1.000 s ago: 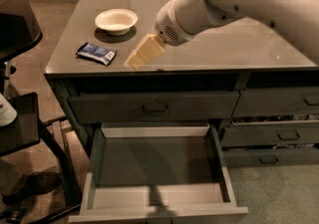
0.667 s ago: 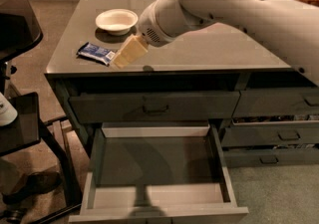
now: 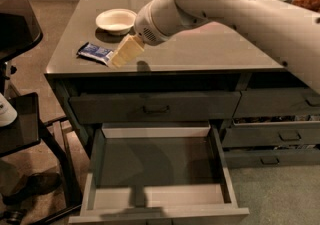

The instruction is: Place rxbar blueberry into middle drawer

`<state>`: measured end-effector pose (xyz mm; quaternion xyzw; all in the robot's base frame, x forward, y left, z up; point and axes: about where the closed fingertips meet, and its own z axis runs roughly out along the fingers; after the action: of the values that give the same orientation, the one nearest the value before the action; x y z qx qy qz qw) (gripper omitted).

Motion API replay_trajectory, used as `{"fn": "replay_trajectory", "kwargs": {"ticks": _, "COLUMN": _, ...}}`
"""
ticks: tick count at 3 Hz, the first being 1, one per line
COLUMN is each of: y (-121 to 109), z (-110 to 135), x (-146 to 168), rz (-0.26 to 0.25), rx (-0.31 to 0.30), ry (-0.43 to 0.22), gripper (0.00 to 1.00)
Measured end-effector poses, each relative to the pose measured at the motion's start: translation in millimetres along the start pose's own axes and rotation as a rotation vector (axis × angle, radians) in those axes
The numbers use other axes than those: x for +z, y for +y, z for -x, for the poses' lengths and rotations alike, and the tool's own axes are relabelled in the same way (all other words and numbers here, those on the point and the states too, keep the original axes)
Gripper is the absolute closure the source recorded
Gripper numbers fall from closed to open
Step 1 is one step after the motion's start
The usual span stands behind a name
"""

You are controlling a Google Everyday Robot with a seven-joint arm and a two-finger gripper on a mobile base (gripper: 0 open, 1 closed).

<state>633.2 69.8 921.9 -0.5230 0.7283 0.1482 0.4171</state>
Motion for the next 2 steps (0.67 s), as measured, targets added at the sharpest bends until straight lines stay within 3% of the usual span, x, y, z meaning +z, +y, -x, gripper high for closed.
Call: {"fn": "replay_trajectory", "kwargs": {"ticks": 2, "y": -0.4, "z": 18.5, "x": 67.0, "rz": 0.147, "rx": -0.069, "ry": -0.009, "gripper": 0.00}}
